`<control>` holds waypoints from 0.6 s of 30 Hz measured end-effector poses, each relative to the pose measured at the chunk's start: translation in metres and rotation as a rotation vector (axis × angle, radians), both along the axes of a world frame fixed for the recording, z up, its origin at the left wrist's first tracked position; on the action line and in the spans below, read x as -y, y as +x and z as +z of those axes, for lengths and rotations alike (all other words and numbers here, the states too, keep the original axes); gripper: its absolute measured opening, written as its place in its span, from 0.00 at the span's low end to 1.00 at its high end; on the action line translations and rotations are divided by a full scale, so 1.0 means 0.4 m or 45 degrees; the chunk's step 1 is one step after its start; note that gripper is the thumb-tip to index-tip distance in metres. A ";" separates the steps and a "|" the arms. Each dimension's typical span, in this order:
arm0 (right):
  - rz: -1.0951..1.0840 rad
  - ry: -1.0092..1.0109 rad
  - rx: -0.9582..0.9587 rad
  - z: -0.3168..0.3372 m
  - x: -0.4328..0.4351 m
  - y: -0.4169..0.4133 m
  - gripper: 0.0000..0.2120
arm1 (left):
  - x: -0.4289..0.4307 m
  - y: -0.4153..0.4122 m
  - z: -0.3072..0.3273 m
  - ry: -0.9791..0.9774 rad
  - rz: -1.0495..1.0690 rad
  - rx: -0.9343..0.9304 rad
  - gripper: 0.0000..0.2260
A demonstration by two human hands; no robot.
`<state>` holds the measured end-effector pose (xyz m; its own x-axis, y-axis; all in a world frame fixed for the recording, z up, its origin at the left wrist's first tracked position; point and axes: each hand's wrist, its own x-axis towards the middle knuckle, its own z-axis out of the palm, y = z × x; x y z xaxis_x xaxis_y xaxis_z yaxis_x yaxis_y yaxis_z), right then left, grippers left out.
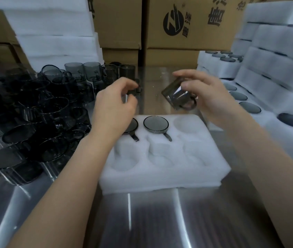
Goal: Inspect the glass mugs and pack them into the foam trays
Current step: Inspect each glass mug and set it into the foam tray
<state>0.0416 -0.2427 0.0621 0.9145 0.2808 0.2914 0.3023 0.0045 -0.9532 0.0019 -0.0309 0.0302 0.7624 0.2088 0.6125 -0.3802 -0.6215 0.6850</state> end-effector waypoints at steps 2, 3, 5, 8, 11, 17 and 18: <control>0.067 -0.327 0.099 0.010 0.023 -0.012 0.13 | -0.016 0.010 -0.006 -0.070 0.095 -0.183 0.10; 0.088 -0.472 0.144 0.011 0.030 -0.019 0.15 | -0.024 0.015 -0.011 -0.123 0.101 -0.267 0.09; 0.086 -0.650 0.196 0.010 0.040 -0.032 0.18 | -0.035 0.021 -0.016 -0.241 0.080 -0.381 0.09; 0.037 -0.756 0.219 0.013 0.057 -0.045 0.18 | -0.038 0.023 -0.022 -0.288 0.089 -0.480 0.09; 0.015 -0.849 0.192 0.010 0.069 -0.051 0.19 | -0.042 0.027 -0.028 -0.298 0.104 -0.544 0.08; 0.108 -0.966 0.165 -0.004 0.047 -0.055 0.16 | -0.045 0.035 -0.034 -0.307 0.117 -0.575 0.07; 0.118 -1.003 0.172 -0.007 0.045 -0.056 0.16 | -0.044 0.036 -0.036 -0.303 0.119 -0.576 0.07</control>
<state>0.0191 -0.2607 0.0594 0.8484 0.5227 0.0831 0.4468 -0.6231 -0.6420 0.0164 -0.0131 0.0159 0.9114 0.3818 0.1533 0.0363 -0.4459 0.8944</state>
